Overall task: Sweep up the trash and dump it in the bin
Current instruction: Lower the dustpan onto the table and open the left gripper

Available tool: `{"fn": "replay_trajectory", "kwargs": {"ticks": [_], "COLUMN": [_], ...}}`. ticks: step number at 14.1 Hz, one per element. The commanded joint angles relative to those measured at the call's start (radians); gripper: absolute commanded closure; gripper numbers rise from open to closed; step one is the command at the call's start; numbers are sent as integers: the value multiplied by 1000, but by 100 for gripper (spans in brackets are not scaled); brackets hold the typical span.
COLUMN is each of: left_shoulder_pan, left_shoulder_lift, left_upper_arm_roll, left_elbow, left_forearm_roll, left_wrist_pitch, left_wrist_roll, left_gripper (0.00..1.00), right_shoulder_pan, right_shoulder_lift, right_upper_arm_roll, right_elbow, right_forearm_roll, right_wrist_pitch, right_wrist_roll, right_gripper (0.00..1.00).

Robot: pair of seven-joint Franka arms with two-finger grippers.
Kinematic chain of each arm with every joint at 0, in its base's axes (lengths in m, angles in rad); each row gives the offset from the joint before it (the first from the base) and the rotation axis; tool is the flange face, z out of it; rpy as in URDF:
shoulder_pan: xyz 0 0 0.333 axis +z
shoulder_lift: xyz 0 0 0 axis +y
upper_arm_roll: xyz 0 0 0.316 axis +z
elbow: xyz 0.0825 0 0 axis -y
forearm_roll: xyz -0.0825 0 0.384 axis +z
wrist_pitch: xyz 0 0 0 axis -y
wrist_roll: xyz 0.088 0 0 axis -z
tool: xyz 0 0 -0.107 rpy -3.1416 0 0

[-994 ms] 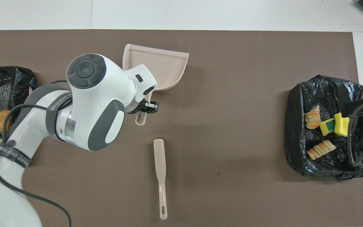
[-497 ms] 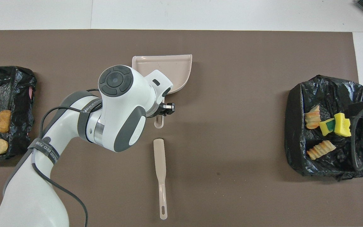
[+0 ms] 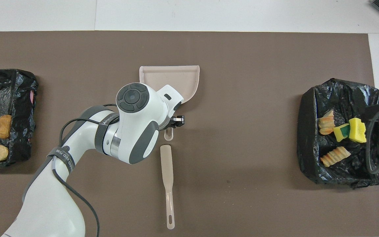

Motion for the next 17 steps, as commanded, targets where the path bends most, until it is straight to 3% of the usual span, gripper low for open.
{"fn": "replay_trajectory", "kwargs": {"ticks": [1, 2, 4, 13, 17], "left_shoulder_pan": [-25, -22, -13, 176, 315], "left_shoulder_lift": [-3, -3, -4, -115, -159], "left_upper_arm_roll": [21, 21, 21, 33, 33], "left_elbow": [-13, -12, -10, -6, -12], "left_forearm_roll": [-14, -14, -13, -7, -6], "left_wrist_pitch": [27, 32, 17, -132, -276], "left_wrist_roll": [-10, -18, -13, 17, 186], "left_gripper": [98, 45, 0, 0, 0], "right_shoulder_pan": [3, 5, 5, 3, 2], "right_shoulder_lift": [-12, -12, -12, -12, -12], "right_upper_arm_roll": [12, 15, 14, 14, 12], "right_elbow": [-4, -4, -4, -4, -4], "right_forearm_roll": [15, 14, 13, 13, 13], "right_wrist_pitch": [-9, -5, -5, -5, -6], "right_wrist_roll": [27, 27, 27, 27, 27], "right_gripper": [0, 0, 0, 0, 0]}}
